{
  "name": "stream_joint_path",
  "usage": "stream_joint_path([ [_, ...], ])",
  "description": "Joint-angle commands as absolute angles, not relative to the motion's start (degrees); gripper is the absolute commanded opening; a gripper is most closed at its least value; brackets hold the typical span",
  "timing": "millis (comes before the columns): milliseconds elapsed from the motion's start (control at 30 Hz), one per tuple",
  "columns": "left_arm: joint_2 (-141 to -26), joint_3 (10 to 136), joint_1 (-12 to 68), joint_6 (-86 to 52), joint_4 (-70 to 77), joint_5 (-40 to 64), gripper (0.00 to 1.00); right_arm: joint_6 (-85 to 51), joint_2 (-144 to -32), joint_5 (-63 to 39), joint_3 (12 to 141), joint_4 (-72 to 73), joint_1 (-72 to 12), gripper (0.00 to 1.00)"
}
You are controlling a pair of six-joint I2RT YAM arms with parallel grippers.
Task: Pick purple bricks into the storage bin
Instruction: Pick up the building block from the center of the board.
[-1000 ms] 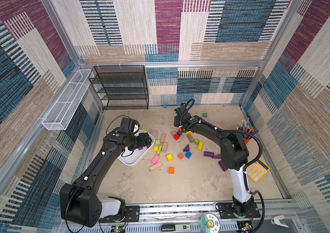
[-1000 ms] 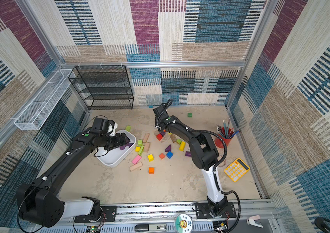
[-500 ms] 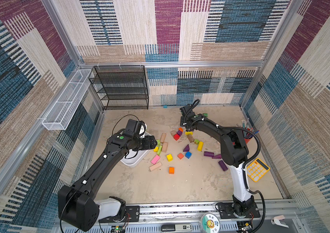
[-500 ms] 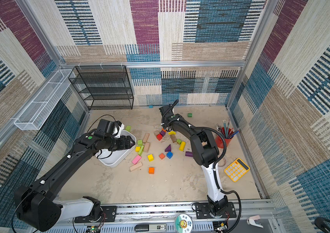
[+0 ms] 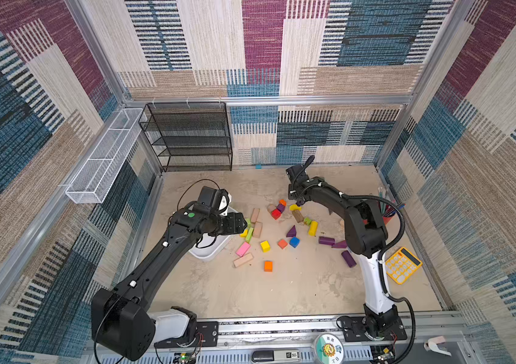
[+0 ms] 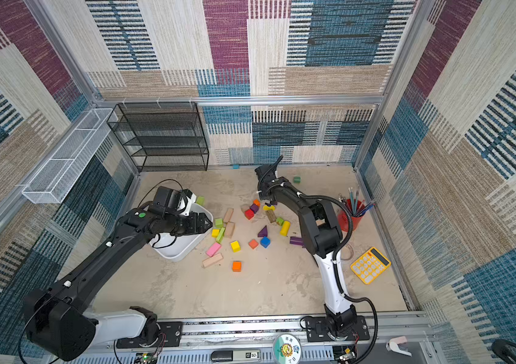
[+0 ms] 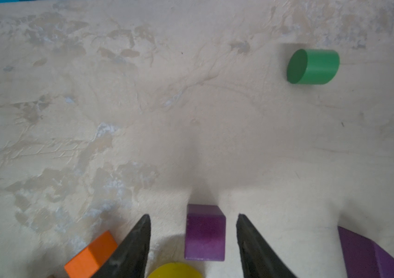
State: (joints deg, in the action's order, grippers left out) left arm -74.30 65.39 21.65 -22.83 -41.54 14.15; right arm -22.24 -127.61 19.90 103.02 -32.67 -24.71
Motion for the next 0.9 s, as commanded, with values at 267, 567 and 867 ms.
stream_joint_path([
  [267, -74.28, 65.39, 21.80, -21.67, -40.46, 15.64, 0.81, -22.15, -128.85, 16.28, 101.58, -30.49, -24.00, 0.58],
  [567, -74.18, 65.30, 21.80, -21.60, -40.51, 15.73, 0.81, -22.58, -129.46, 15.28, 100.38, -29.51, -23.39, 0.53],
  [867, -74.44, 65.39, 21.80, -21.62, -40.49, 15.73, 0.81, -22.06, -128.97, 14.96, 99.92, -28.38, -23.12, 0.36],
])
